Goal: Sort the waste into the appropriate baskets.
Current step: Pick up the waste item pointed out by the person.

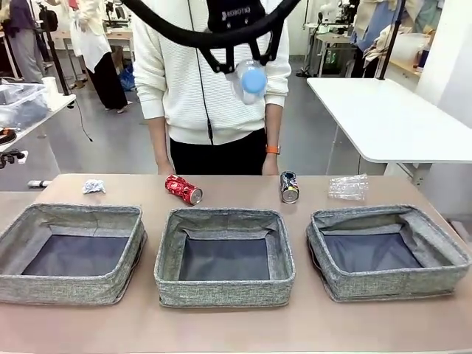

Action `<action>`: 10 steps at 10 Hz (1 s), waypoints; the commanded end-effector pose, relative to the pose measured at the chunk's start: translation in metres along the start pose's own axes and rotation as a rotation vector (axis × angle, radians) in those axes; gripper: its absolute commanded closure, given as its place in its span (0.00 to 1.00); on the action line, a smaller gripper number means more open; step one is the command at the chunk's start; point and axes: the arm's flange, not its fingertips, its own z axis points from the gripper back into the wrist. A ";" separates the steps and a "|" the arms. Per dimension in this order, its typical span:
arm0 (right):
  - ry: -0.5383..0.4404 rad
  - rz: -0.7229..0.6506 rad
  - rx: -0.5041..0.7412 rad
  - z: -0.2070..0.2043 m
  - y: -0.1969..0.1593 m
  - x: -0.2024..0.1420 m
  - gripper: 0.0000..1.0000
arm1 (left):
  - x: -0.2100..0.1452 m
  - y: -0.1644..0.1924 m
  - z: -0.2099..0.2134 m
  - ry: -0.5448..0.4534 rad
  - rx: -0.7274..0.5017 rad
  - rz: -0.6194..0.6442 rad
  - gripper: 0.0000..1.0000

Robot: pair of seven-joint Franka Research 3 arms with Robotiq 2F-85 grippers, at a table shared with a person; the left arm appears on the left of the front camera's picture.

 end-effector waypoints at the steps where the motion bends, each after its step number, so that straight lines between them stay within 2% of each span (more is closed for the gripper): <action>1: -0.015 0.026 0.022 -0.002 0.000 0.003 0.00 | 0.010 -0.008 0.026 0.032 0.015 -0.008 0.76; 3: -0.015 0.026 0.022 -0.002 0.000 0.003 0.00 | 0.011 0.002 0.023 0.076 0.025 -0.071 0.76; 4: -0.015 0.026 0.022 -0.002 0.000 0.003 0.00 | 0.007 0.006 0.022 0.156 0.012 -0.168 0.76; 5: -0.015 0.026 0.022 -0.002 0.000 0.003 0.00 | 0.005 0.009 0.020 0.171 0.066 -0.191 0.76; 7: -0.015 0.026 0.022 -0.002 0.000 0.003 0.00 | -0.004 0.014 0.015 0.093 0.148 -0.307 0.76; 8: -0.015 0.026 0.022 -0.002 0.000 0.003 0.00 | -0.001 0.011 0.005 0.146 0.061 -0.185 0.76; 10: -0.015 0.026 0.022 -0.002 0.000 0.003 0.00 | -0.001 0.011 0.005 0.146 0.061 -0.185 0.76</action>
